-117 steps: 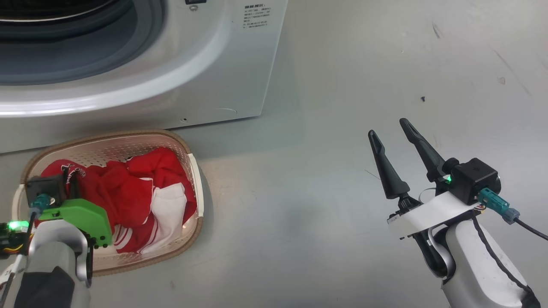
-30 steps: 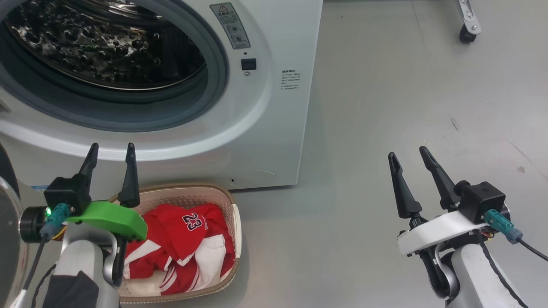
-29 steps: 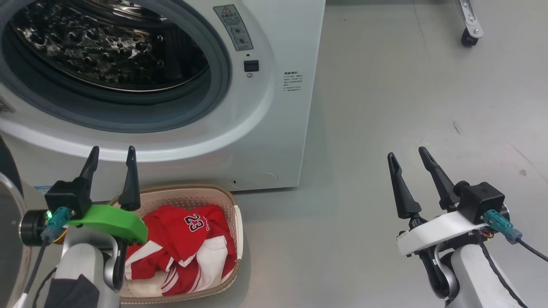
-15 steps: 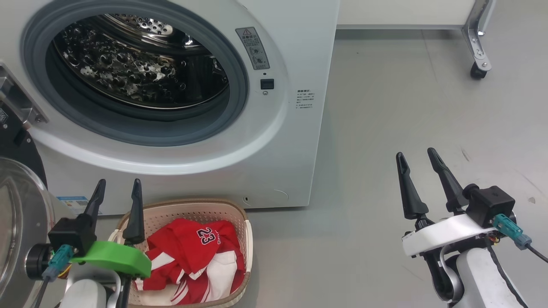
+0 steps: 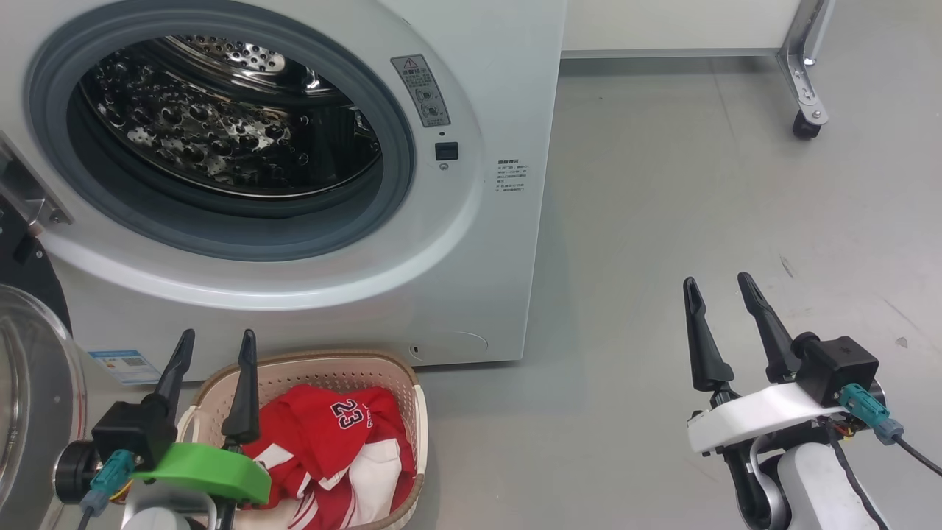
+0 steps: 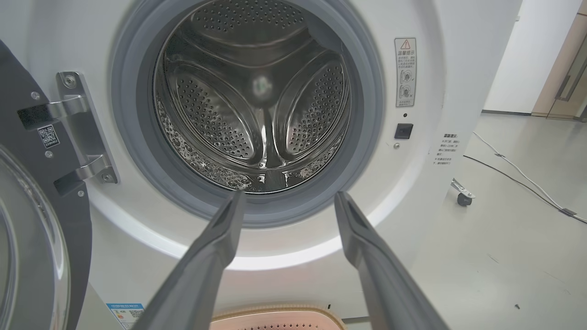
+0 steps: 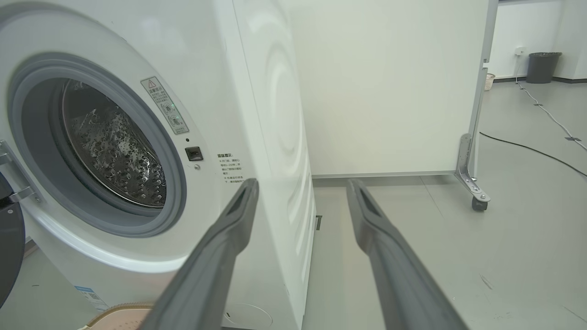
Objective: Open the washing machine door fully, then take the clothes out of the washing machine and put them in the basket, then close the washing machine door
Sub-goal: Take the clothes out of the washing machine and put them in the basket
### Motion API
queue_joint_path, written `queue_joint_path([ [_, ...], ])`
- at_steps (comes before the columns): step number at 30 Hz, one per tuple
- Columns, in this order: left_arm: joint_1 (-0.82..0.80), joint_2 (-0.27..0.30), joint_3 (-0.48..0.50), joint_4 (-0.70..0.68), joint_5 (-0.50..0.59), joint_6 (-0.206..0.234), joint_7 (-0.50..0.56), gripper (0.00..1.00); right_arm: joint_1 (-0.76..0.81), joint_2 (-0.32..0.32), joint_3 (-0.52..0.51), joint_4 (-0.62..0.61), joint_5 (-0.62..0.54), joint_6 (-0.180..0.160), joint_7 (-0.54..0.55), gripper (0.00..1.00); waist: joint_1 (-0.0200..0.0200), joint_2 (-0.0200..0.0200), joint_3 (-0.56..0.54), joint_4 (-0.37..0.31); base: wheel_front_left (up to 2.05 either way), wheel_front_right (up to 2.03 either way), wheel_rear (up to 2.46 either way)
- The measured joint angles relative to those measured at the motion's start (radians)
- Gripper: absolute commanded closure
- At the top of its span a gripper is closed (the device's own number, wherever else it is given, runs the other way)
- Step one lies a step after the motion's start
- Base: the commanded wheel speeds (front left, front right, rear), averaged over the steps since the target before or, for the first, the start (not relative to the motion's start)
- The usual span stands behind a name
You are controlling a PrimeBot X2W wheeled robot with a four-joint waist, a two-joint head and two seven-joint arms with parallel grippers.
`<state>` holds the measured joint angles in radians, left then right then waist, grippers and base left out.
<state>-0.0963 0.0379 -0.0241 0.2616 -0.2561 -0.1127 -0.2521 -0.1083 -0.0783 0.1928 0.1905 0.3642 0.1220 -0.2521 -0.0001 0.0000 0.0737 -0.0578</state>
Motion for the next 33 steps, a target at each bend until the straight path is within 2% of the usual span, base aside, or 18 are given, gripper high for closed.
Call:
queue_joint_path([
  [16, 0.050, 0.000, -0.016, -0.041, -0.010, -0.005, 0.000, 0.00, 0.010, 0.003, 0.018, 0.006, -0.006, 0.000, 0.000, 0.00, 0.0000, 0.0000, -0.021, -0.006, 0.00, 0.00, 0.00],
  [33, 0.071, 0.000, -0.028, -0.066, -0.029, 0.016, 0.000, 0.00, 0.015, 0.003, 0.026, 0.007, -0.007, 0.000, 0.000, 0.00, 0.0001, 0.0000, -0.023, -0.010, 0.00, 0.00, 0.00],
])
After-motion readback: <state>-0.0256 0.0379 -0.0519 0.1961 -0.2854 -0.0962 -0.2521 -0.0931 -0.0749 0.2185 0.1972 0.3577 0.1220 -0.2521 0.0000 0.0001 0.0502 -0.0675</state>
